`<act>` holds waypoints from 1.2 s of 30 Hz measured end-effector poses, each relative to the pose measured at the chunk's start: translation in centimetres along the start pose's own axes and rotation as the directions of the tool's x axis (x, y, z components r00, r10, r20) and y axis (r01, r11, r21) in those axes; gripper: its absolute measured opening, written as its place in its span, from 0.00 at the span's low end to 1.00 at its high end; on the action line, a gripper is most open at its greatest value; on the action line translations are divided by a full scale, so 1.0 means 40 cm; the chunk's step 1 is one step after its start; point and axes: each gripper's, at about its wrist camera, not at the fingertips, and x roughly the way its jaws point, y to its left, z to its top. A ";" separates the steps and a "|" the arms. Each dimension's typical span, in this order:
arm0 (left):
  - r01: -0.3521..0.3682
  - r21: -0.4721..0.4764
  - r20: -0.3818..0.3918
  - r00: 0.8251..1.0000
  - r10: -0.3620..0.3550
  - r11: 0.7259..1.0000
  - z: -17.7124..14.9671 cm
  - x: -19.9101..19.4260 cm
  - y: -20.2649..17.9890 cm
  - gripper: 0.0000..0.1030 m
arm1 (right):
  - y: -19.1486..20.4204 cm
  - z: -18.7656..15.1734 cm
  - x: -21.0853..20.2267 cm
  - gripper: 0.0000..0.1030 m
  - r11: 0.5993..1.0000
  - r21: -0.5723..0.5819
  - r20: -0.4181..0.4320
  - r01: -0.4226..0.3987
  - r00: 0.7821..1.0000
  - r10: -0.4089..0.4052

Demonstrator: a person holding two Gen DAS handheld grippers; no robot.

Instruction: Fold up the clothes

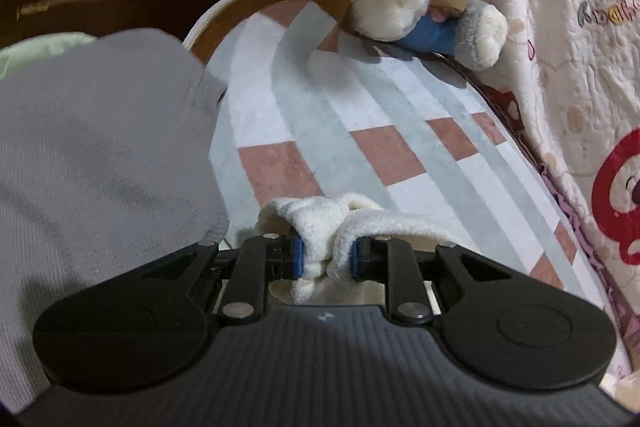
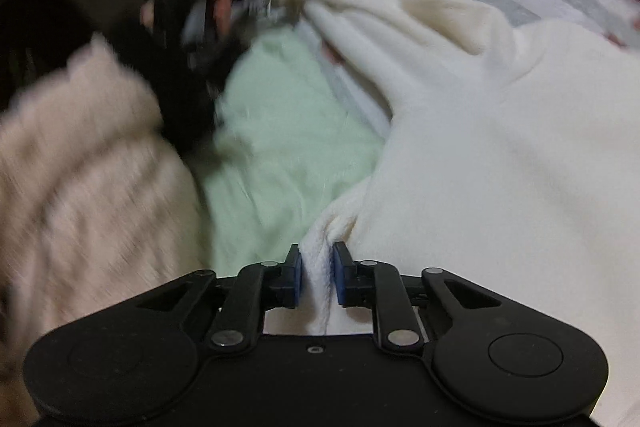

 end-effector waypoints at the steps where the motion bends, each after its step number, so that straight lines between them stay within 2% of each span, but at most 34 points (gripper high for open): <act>1: 0.007 -0.005 0.003 1.000 -0.007 1.000 -0.002 -0.004 0.004 0.21 | 0.024 -0.001 0.000 0.41 0.999 -0.043 -0.003 0.016 1.000 -0.016; 3: 0.020 -0.004 0.013 1.000 -0.020 1.000 -0.005 -0.014 0.006 0.21 | 0.070 -0.001 -0.005 0.46 0.990 -0.134 -0.004 0.054 0.998 -0.055; 5: 0.024 -0.005 0.019 1.000 -0.024 1.000 -0.003 -0.021 0.005 0.21 | 0.106 -0.002 -0.026 0.46 0.966 -0.238 -0.001 0.096 0.995 -0.099; 7: 0.020 -0.014 0.025 0.999 -0.020 1.000 -0.001 -0.026 0.008 0.22 | 0.112 -0.004 -0.065 0.45 0.957 -0.280 0.007 0.071 0.997 -0.072; 10: 0.019 -0.034 0.046 0.999 -0.017 0.999 0.003 -0.040 0.016 0.24 | 0.065 0.011 -0.138 0.44 0.975 -0.219 0.080 0.041 0.997 -0.024; 12: 0.027 -0.042 0.066 0.997 -0.025 0.999 0.008 -0.053 0.017 0.25 | 0.002 0.028 -0.185 0.44 0.986 -0.119 0.151 0.116 0.984 -0.098; 15: 0.047 -0.049 0.121 0.992 -0.040 0.998 0.019 -0.083 0.009 0.28 | -0.120 0.017 -0.239 0.44 0.966 0.048 0.198 0.253 0.946 -0.258; 18: 0.065 -0.088 0.181 0.982 -0.048 0.994 0.029 -0.119 0.010 0.31 | -0.244 0.002 -0.292 0.44 0.901 0.218 0.211 0.375 0.883 -0.419; 19: 0.068 -0.115 0.203 0.978 -0.043 0.991 0.031 -0.133 0.016 0.31 | -0.280 -0.008 -0.312 0.44 0.877 0.272 0.209 0.396 0.866 -0.455; 22: 0.058 -0.165 0.248 0.969 -0.016 0.985 0.046 -0.172 0.040 0.31 | -0.348 -0.050 -0.362 0.44 0.828 0.373 0.208 0.418 0.832 -0.514; 24: 0.069 -0.119 0.199 0.979 -0.044 0.990 0.058 -0.172 0.036 0.32 | -0.372 -0.069 -0.371 0.45 0.800 0.389 0.190 0.458 0.810 -0.555; 27: 0.158 -0.001 0.101 0.982 -0.157 0.987 0.030 -0.157 -0.034 0.38 | -0.404 -0.085 -0.372 0.47 0.750 0.401 0.158 0.527 0.766 -0.623; 29: 0.247 0.107 0.025 0.968 -0.251 0.963 -0.005 -0.147 -0.121 0.48 | -0.439 -0.090 -0.385 0.47 0.718 0.430 0.144 0.548 0.743 -0.653; 31: 0.344 0.205 -0.068 0.939 -0.337 0.916 -0.046 -0.136 -0.211 0.52 | -0.472 -0.092 -0.394 0.47 0.698 0.456 0.142 0.552 0.729 -0.669; 33: 0.454 0.283 -0.203 0.889 -0.410 0.845 -0.115 -0.116 -0.318 0.56 | -0.504 -0.092 -0.403 0.47 0.677 0.456 0.132 0.578 0.708 -0.694; 36: 0.544 0.412 -0.397 0.829 -0.393 0.731 -0.239 -0.090 -0.472 0.61 | -0.558 -0.095 -0.415 0.47 0.640 0.440 0.109 0.630 0.670 -0.735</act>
